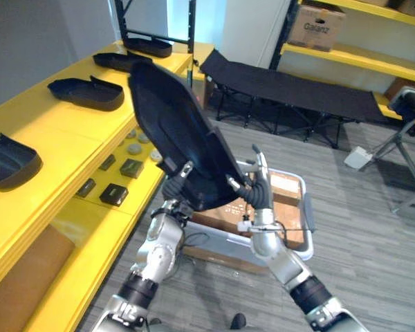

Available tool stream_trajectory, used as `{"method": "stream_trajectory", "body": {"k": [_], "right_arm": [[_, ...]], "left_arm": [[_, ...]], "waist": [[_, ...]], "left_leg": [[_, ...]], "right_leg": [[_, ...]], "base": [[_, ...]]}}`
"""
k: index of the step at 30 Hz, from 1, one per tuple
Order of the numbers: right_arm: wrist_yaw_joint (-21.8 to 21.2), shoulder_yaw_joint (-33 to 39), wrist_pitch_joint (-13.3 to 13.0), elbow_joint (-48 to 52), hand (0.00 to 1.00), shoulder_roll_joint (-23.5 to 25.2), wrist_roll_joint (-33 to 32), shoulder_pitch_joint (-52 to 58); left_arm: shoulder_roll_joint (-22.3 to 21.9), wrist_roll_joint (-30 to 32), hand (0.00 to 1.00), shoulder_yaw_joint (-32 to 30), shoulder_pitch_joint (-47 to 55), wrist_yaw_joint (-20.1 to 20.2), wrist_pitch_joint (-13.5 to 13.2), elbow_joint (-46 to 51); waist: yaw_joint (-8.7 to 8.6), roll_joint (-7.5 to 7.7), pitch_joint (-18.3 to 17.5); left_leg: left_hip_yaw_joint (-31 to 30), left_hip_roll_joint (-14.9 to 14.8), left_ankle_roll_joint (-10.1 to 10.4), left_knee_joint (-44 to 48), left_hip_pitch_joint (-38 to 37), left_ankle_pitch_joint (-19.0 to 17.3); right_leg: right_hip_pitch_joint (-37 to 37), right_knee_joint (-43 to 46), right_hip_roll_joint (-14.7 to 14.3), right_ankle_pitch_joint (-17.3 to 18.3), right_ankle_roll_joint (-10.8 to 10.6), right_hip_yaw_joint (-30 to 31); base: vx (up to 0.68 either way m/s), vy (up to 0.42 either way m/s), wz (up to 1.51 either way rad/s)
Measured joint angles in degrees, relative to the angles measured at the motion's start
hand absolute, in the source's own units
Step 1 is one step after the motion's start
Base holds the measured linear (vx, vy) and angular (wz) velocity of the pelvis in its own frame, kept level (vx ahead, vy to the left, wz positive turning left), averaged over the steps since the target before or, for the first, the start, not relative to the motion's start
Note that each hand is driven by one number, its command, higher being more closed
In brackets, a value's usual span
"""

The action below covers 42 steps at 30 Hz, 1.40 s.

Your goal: Walk over and take plastic housings, then place them on the shelf

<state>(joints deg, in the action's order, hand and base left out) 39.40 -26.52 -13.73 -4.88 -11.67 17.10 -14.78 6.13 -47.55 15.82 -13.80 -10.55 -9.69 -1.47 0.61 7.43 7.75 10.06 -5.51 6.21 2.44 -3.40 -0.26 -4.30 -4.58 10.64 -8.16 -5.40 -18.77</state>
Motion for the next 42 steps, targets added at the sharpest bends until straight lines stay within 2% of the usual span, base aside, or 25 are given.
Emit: {"method": "stream_trajectory", "body": {"k": [2, 7, 9, 10, 12, 17, 18, 22, 23, 26, 29, 33, 34, 37, 41, 42], "right_arm": [[-2.4, 1.7, 1.4, 4.0, 0.00, 0.0, -2.6, 1.7], [-6.3, 6.0, 1.6, 10.6, 0.00, -0.6, -8.1, 4.2], [-9.2, 10.7, 0.2, 14.8, 0.00, -1.1, -13.9, 5.9], [-10.0, 11.9, -0.2, 15.6, 0.00, -1.4, -15.5, 6.3], [-12.3, 16.1, -1.8, 17.4, 0.00, -2.8, -20.0, 8.4], [-15.6, 17.8, -3.5, 17.9, 0.00, -2.6, -25.9, 12.1], [-16.0, 18.1, -3.5, 17.9, 0.00, -2.3, -26.2, 13.0], [-19.8, 19.8, -3.3, 17.2, 0.00, 0.1, -29.9, 20.4], [-20.7, 20.8, -3.3, 15.8, 0.00, 1.1, -30.8, 22.0], [-23.1, 24.2, -3.6, 11.6, 0.00, 3.2, -35.0, 25.8], [-27.6, 26.6, -5.4, 10.6, 0.00, 3.6, -38.3, 27.2], [-33.7, 26.6, -7.3, 8.5, 0.00, 3.5, -41.2, 25.1], [-34.0, 26.4, -7.4, 7.6, 0.00, 3.5, -41.2, 24.4], [-34.3, 24.1, -7.5, 4.0, 0.00, 3.2, -41.1, 21.2], [-34.1, 18.4, -7.4, 1.1, 0.00, 3.2, -40.7, 15.7], [-34.1, 17.8, -7.4, 0.9, 0.00, 3.2, -40.5, 15.2]], "left_arm": [[-0.4, 5.5, 1.00, -1.6, 0.8, -1.9, -0.3, 0.9], [-0.8, 19.3, 1.00, -3.7, 3.1, -9.2, -0.2, 2.6], [-1.1, 28.3, 1.00, -7.6, 4.8, -14.3, -0.2, 2.7], [-1.0, 30.0, 1.00, -8.7, 5.2, -15.5, -0.2, 2.6], [-1.1, 36.1, 1.00, -11.8, 5.9, -20.3, -0.1, 2.8], [-1.1, 43.0, 1.00, -15.1, 7.8, -26.6, -0.3, 4.1], [-1.1, 43.5, 1.00, -15.2, 7.9, -26.9, -0.4, 4.1], [-2.5, 43.5, 1.00, -15.7, 10.8, -26.2, -5.6, 6.5], [-2.9, 43.1, 1.00, -15.7, 12.2, -25.1, -7.3, 7.8], [-3.0, 43.1, 1.00, -15.8, 15.7, -22.6, -9.7, 11.1], [-3.0, 43.1, 1.00, -17.3, 18.8, -20.1, -11.0, 14.5], [-2.8, 43.6, 1.00, -22.0, 23.7, -17.8, -11.6, 20.2], [-2.7, 43.6, 1.00, -22.7, 24.2, -17.7, -11.6, 20.8], [-2.6, 43.6, 1.00, -26.5, 26.3, -17.4, -11.6, 24.6], [-2.7, 44.2, 1.00, -34.1, 30.6, -18.0, -11.6, 28.1], [-2.7, 44.2, 1.00, -34.9, 31.3, -17.9, -11.6, 28.3]], "waist": [[-0.15, -0.05, 0.0], [-0.36, -0.56, -0.2], [-1.47, -1.34, -0.6], [-1.62, -1.56, -0.7], [-1.66, -2.12, -1.0], [-1.57, -2.25, -1.1], [-1.57, -2.25, -1.1], [-1.72, -2.34, -1.1], [-1.86, -2.44, -1.1], [-2.79, -3.11, -1.3], [-3.24, -4.26, -1.2], [-2.53, -5.84, -1.2], [-2.36, -5.97, -1.3], [0.14, -6.55, -1.5], [4.99, -6.94, -1.5], [5.62, -6.94, -1.5]], "left_leg": [[0.2, 0.0, 0.0, 0.0, -0.8, -0.3], [1.7, 0.0, 0.2, 0.1, -1.6, -1.2], [1.8, 0.0, 0.0, 0.1, -1.7, -1.3], [1.8, 0.0, 0.0, 0.1, -1.7, -1.3], [2.0, -0.2, 0.1, 0.1, -1.8, -1.5], [3.3, -0.5, 0.3, 0.1, -2.6, -2.1], [3.3, -0.5, 0.3, 0.1, -2.6, -2.2], [4.4, -0.6, 0.3, 0.1, -2.6, -2.6], [4.7, -0.6, 0.3, 0.1, -2.6, -2.7], [4.9, -0.5, 0.2, 0.1, -2.6, -3.0], [5.1, -0.6, 0.2, 0.1, -2.6, -3.2], [3.5, -0.5, 0.2, 0.1, -2.3, -3.2], [2.7, -0.4, 0.2, 0.2, -2.0, -3.1], [-2.1, 0.2, 0.0, 0.0, 0.2, -2.4], [-9.0, 0.8, 0.3, 0.0, 2.7, -0.9], [-9.8, 0.8, 0.3, 0.0, 2.7, -0.9]], "right_leg": [[-0.8, 0.0, 0.0, 0.2, 0.3, 0.1], [-0.7, 0.0, 0.3, 0.4, 0.5, 0.1], [-0.7, 0.0, 0.3, 0.4, 0.5, 0.1], [-0.7, 0.0, 0.3, 0.4, 0.5, 0.1], [-0.7, 0.0, 0.1, 0.4, 0.4, 0.1], [-0.7, 0.0, -0.2, 0.4, 0.4, 1.4], [-0.7, 0.0, -0.2, 0.4, 0.4, 1.4], [0.0, 0.0, -0.2, 0.4, 0.1, 2.1], [0.3, 0.0, -0.3, 0.3, -0.1, 2.6], [0.3, 0.0, -0.2, 0.2, -0.1, 2.7], [0.3, 0.0, -0.2, 0.2, -0.1, 2.9], [-0.5, 0.0, -0.1, 1.0, -0.3, 1.1], [-0.9, 0.0, 0.0, 1.3, -0.5, 0.1], [-1.9, -0.5, 0.4, 2.2, -0.6, -5.0], [-4.2, 0.0, 0.3, 2.5, -1.4, -11.9], [-4.7, 0.0, 0.3, 2.6, -1.5, -12.9]], "base": [[-0.01, 0.018, -0.05], [-0.01, 0.024, -0.14], [0.03, 0.030, -0.03], [0.04, 0.023, -0.03], [0.04, 0.014, -0.04], [0.02, 0.021, -0.13], [0.00, 0.000, 0.00], [0.02, 0.026, -0.10], [0.02, 0.026, -0.16], [0.01, 0.018, -0.04], [0.01, 0.013, -0.03], [-0.01, -0.001, 0.17], [-0.03, -0.018, 0.62], [-0.03, -0.021, 0.84], [0.04, -0.024, 0.81], [0.05, -0.026, 0.76]]}}
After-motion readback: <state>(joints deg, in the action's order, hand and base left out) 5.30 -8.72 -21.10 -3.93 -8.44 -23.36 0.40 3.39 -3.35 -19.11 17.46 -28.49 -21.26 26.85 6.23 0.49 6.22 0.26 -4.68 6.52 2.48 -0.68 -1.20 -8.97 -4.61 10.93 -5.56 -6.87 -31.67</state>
